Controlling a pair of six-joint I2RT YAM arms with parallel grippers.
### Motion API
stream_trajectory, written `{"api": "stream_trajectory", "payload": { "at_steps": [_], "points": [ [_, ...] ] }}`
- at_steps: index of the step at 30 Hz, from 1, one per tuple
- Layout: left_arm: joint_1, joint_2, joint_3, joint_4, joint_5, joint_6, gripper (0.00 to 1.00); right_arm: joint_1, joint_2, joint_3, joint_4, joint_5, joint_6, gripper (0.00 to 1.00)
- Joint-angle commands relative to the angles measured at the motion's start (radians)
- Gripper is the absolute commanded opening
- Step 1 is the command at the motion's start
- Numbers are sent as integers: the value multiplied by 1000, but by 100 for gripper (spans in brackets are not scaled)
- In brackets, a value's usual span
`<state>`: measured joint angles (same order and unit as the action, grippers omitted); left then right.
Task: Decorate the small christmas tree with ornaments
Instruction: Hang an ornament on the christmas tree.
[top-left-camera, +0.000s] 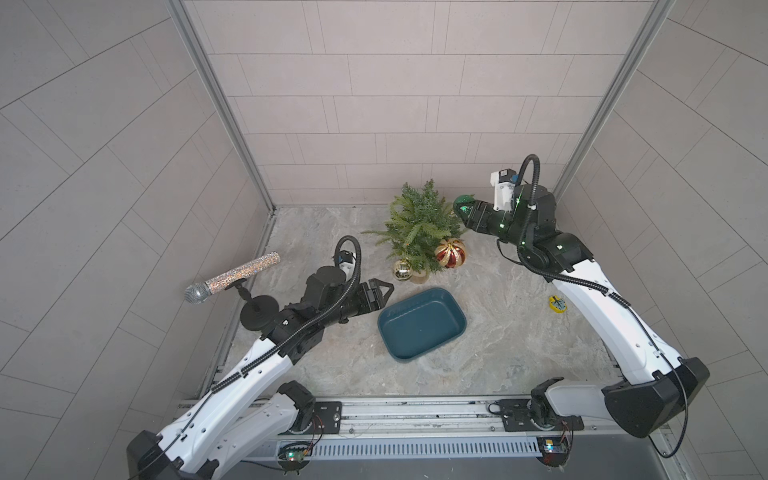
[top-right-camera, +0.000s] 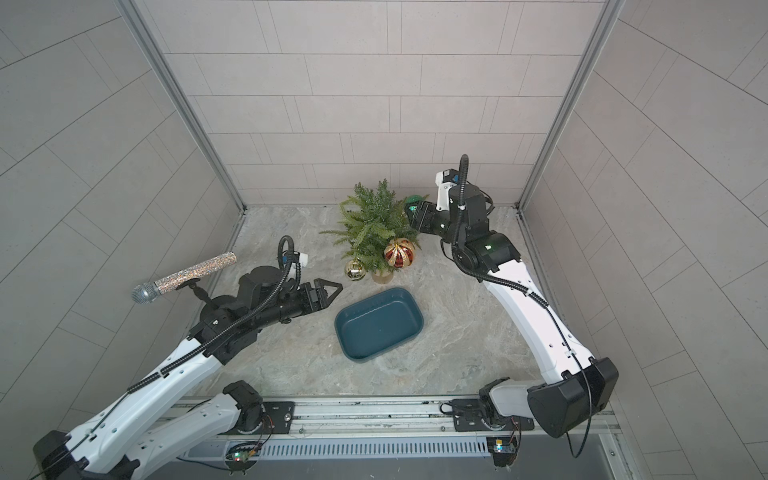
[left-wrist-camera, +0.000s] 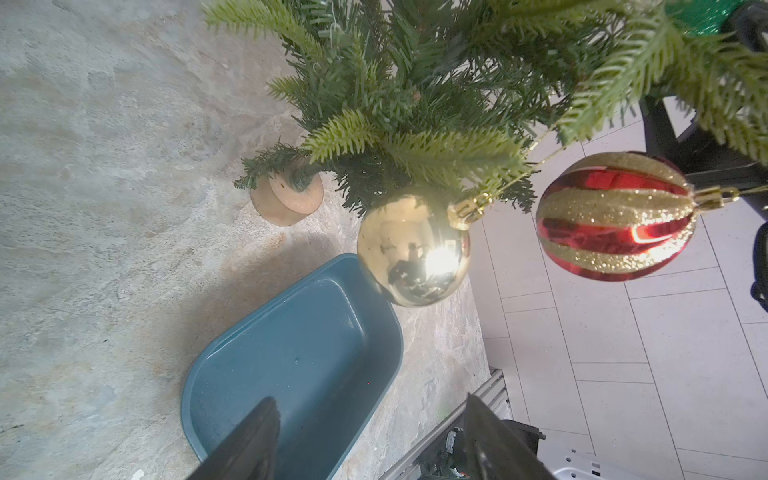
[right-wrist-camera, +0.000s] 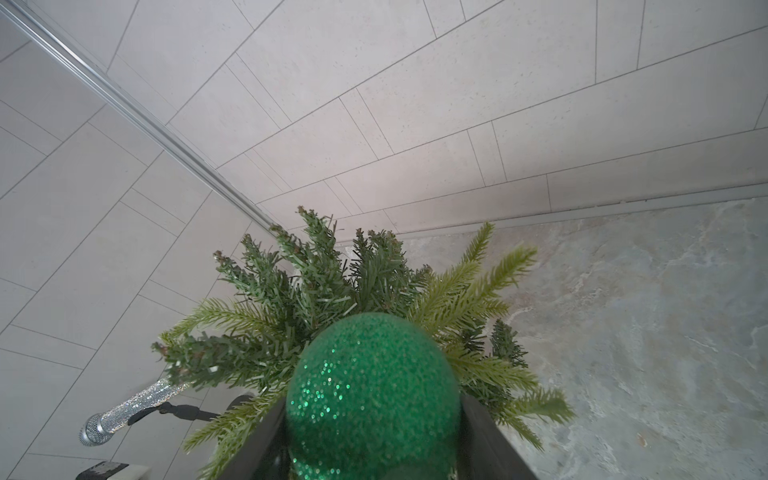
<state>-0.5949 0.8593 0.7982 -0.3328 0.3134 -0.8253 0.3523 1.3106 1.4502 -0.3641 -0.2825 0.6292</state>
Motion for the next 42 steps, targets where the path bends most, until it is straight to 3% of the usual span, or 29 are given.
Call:
{"api": "stream_trajectory", "payload": {
  "at_steps": [1, 9, 22, 42],
  "points": [
    [7, -3, -3, 21, 2, -9, 74, -3, -57, -10, 42, -22, 9, 52],
    [7, -3, 0, 26, 2, -10, 74, -3, -135, -37, 19, -56, -19, 52],
    [7, 2, 5, 26, 7, -11, 74, 19, -101, -14, 12, -140, -14, 52],
    [7, 25, 9, 38, 14, -9, 74, 43, -38, 21, 7, -108, -20, 52]
  ]
}}
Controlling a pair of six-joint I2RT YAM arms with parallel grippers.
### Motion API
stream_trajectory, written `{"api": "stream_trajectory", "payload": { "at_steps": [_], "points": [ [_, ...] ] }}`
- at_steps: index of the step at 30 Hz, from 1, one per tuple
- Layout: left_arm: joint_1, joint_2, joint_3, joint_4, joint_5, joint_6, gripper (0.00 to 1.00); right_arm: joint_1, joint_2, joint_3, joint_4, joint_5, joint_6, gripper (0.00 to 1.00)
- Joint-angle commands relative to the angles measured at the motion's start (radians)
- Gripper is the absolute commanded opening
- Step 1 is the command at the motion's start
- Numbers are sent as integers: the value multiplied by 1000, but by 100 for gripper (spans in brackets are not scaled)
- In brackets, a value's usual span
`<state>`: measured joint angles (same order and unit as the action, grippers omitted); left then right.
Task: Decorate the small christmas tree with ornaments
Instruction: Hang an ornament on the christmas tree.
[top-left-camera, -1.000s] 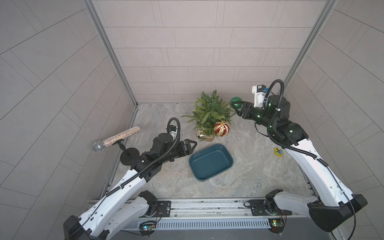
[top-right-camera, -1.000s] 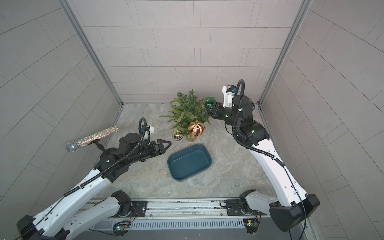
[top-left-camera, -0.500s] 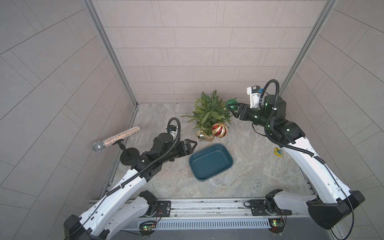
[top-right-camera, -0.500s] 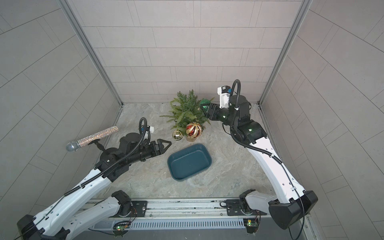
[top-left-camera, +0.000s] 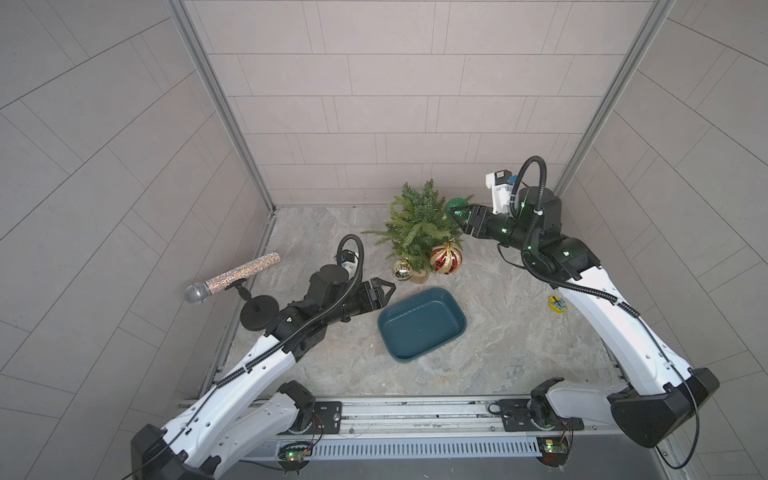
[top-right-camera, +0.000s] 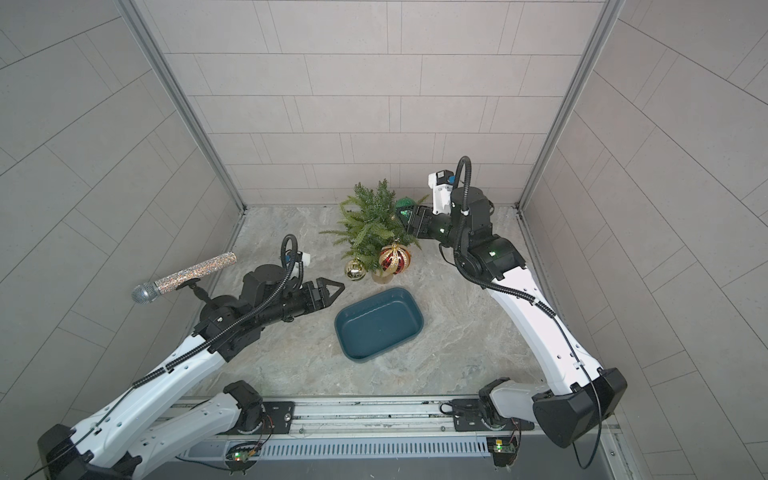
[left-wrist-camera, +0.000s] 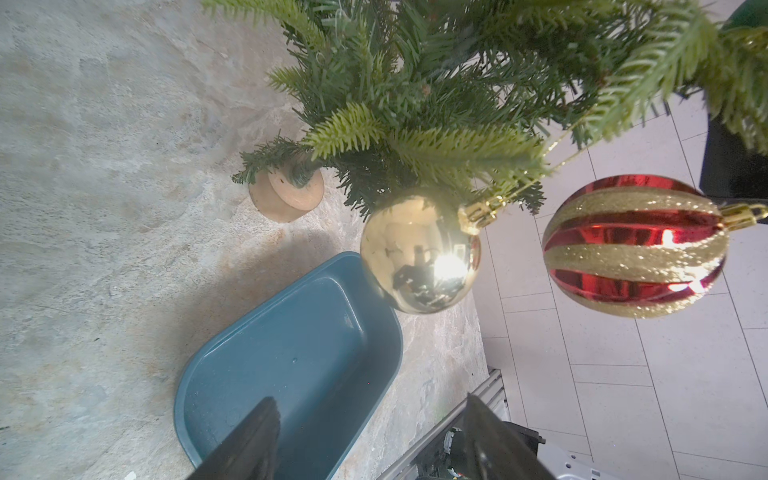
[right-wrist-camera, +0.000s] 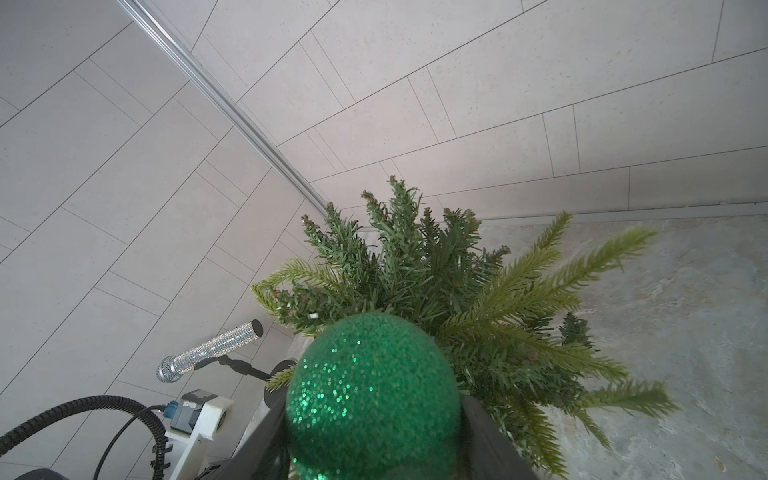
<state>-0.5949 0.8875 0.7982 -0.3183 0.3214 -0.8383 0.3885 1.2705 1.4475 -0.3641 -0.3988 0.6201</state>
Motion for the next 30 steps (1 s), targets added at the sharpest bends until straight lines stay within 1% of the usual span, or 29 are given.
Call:
{"api": "stream_trajectory", "payload": {
  "at_steps": [1, 7, 17, 30],
  "points": [
    [7, -5, 9, 25, 6, 2, 74, 7, 3, 24, 5, 14, -12, 52],
    [7, -18, 1, 16, 1, 0, 74, 7, 16, 43, -22, 74, -35, 52],
    [7, -27, -8, 16, -5, -2, 74, 11, 55, 50, -7, 69, -21, 52],
    [7, -29, -13, 24, -4, -5, 74, 10, 95, 91, -18, 136, -25, 52]
  ]
}}
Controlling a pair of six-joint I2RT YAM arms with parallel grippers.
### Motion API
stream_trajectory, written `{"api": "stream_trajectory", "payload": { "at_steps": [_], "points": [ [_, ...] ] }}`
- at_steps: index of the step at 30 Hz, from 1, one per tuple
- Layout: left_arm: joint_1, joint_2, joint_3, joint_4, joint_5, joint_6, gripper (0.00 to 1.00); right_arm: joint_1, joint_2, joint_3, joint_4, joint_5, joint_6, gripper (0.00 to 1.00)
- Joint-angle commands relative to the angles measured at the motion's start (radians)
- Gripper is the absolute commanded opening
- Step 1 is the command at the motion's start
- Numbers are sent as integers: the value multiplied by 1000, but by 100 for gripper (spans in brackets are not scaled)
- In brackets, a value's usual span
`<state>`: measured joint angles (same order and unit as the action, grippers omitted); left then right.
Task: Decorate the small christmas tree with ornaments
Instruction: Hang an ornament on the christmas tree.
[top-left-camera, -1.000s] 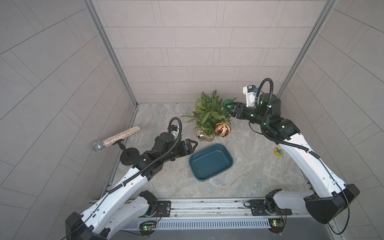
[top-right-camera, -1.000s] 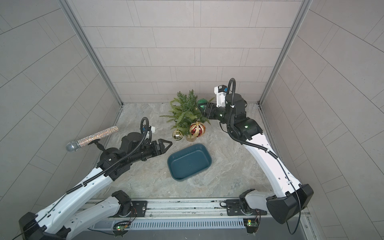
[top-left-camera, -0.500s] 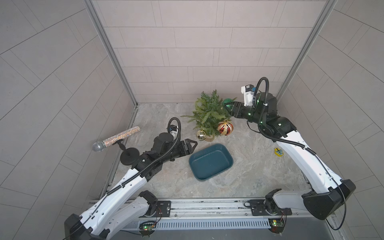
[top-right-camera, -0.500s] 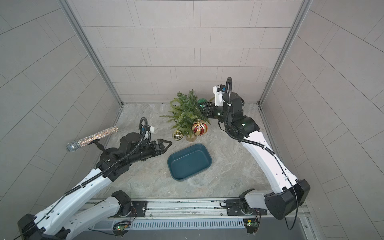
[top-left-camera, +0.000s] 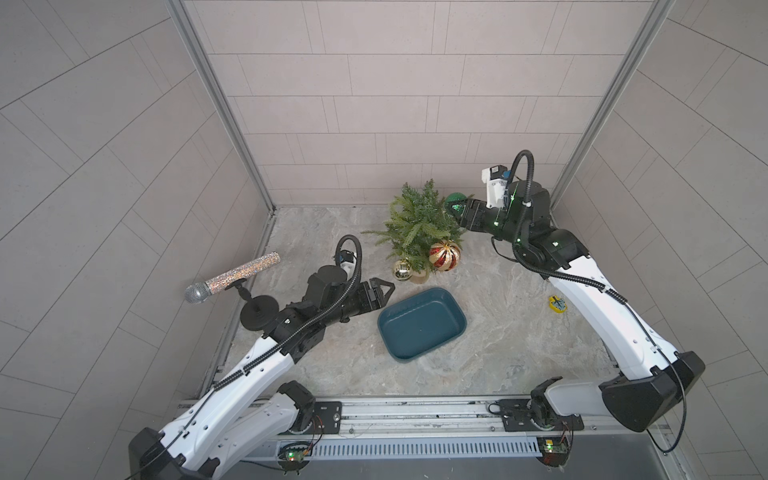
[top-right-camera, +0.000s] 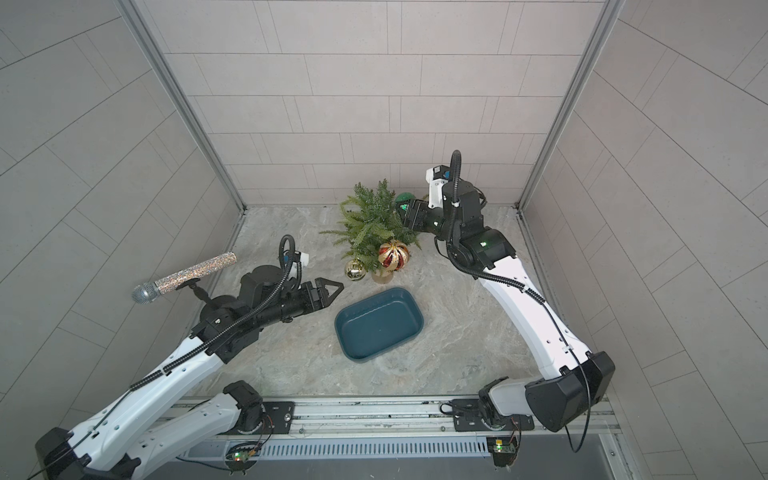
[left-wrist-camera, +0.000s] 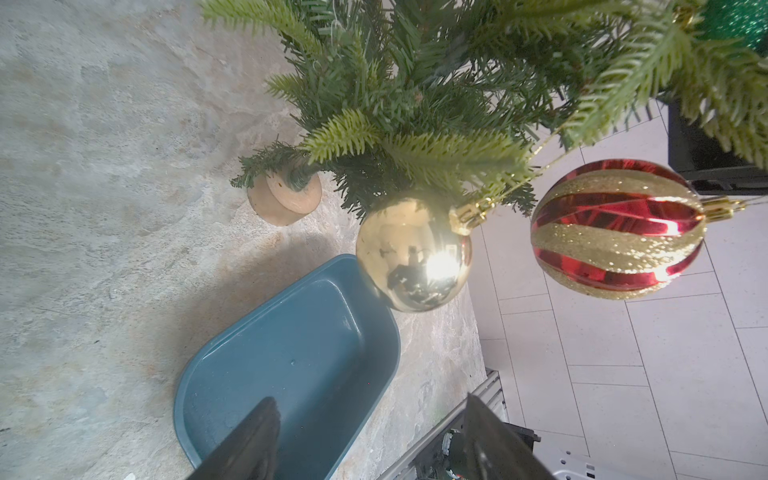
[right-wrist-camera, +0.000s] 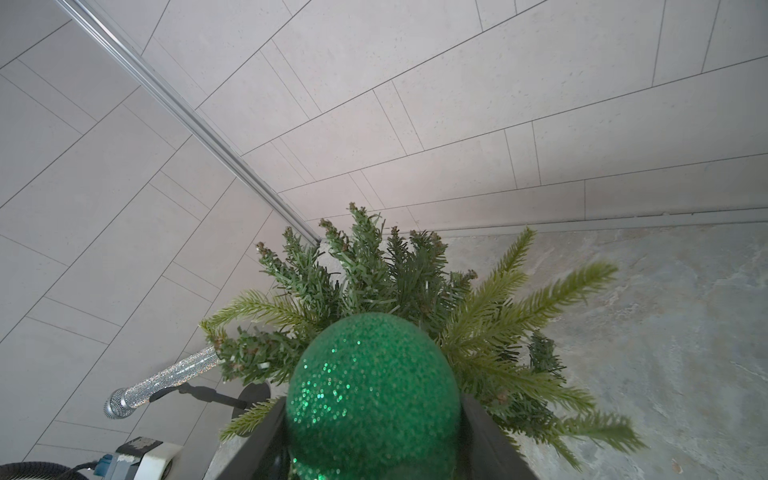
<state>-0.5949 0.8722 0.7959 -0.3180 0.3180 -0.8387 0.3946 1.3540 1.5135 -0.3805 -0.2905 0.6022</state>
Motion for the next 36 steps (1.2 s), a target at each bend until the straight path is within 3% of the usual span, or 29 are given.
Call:
{"api": "stream_trajectory", "payload": {
  "at_steps": [1, 17, 27, 36],
  "points": [
    [7, -14, -11, 24, -2, -5, 74, 4, 14, 29, -2, 32, -7, 52],
    [6, -11, -12, 27, 1, -7, 74, -18, 15, -2, 6, 114, 10, 52],
    [7, 12, -5, 38, 12, -7, 74, -75, -62, -112, 55, 76, 62, 53],
    [7, 22, 0, 48, 17, -8, 74, -95, -140, -199, 88, 39, 105, 68]
  ]
}}
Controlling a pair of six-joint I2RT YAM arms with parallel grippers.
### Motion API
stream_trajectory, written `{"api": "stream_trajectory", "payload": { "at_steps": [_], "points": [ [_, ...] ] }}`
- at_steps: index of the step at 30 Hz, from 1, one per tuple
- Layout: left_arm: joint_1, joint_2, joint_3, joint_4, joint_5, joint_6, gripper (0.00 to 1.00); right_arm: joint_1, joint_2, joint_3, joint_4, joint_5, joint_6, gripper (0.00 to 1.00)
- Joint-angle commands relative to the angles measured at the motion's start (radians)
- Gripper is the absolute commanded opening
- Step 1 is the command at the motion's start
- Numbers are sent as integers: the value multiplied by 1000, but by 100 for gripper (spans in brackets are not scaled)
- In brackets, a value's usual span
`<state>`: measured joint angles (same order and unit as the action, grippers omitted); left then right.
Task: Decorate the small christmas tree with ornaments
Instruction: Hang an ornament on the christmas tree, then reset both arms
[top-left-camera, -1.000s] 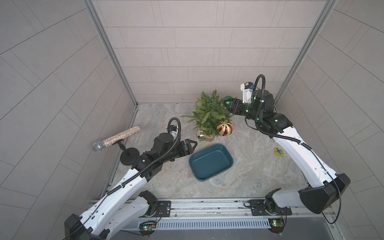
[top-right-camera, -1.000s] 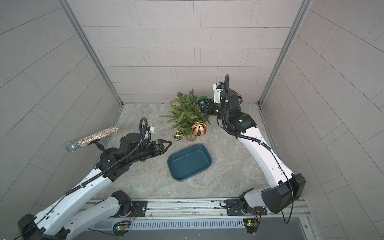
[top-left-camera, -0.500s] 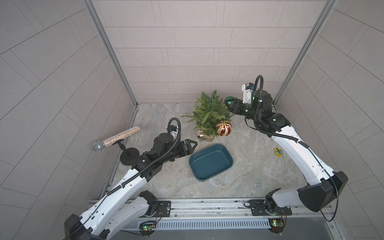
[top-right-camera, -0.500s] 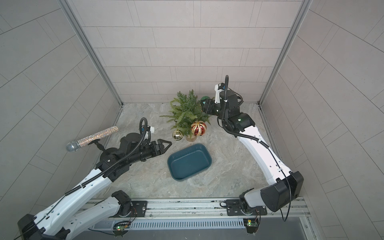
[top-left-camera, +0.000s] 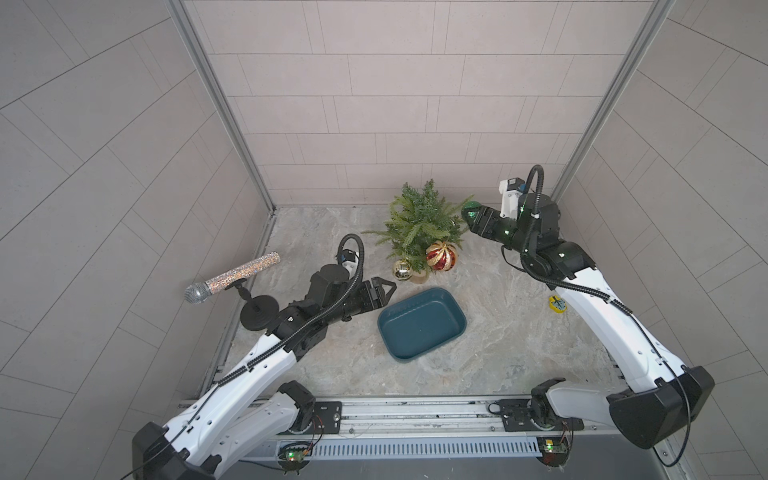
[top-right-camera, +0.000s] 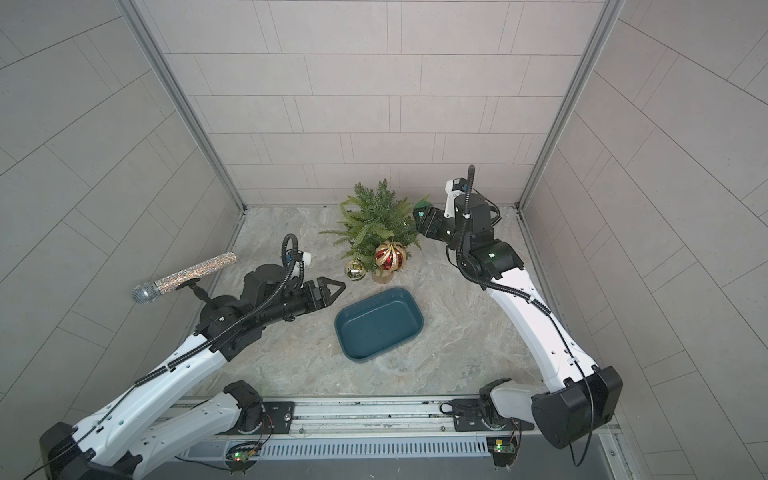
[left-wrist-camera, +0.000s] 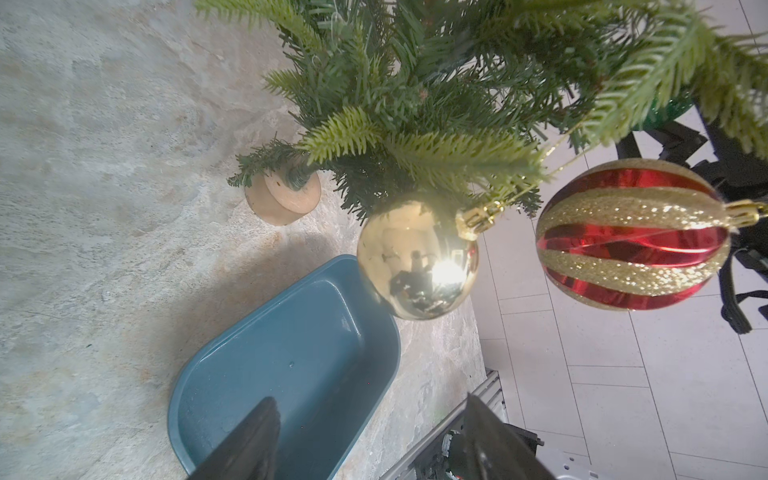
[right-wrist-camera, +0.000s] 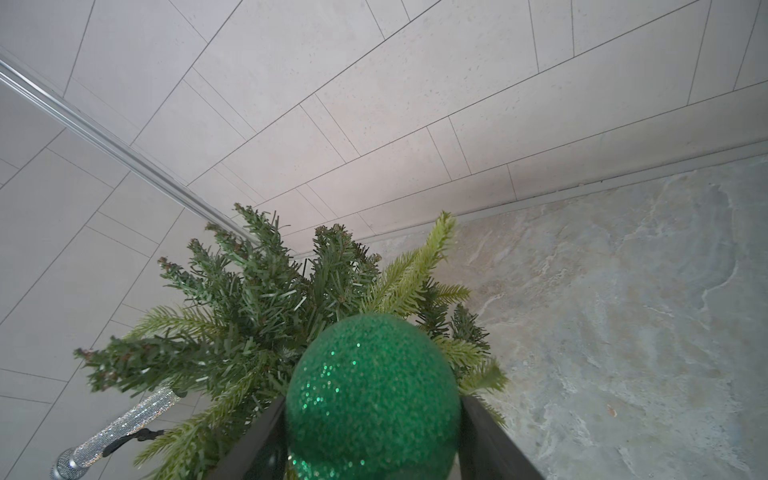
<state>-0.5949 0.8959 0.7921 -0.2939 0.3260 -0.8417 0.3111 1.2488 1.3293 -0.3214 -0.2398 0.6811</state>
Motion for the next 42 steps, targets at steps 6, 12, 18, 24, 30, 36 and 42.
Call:
{"api": "stream_trajectory", "payload": {
  "at_steps": [6, 12, 18, 24, 30, 36, 42],
  "points": [
    [7, -14, 2, 16, 7, -5, 74, -45, -81, -65, 24, -33, 46, 72],
    [7, -35, -3, 3, 1, -2, 74, -59, -149, -132, 2, -52, 40, 71],
    [7, -67, -3, -26, -5, 2, 74, -59, -247, -207, -104, -86, -15, 69],
    [6, -102, -4, -94, -26, 20, 74, -59, -348, -301, -227, -161, -76, 70],
    [9, -142, -20, -186, -148, 44, 81, -65, -427, -460, -283, -89, -98, 79],
    [38, -65, 23, -336, -403, 110, 100, -142, -408, -578, -243, 177, -42, 100],
    [142, 98, 116, -348, -788, 275, 100, -167, -282, -574, -106, 626, -30, 100]
  ]
}}
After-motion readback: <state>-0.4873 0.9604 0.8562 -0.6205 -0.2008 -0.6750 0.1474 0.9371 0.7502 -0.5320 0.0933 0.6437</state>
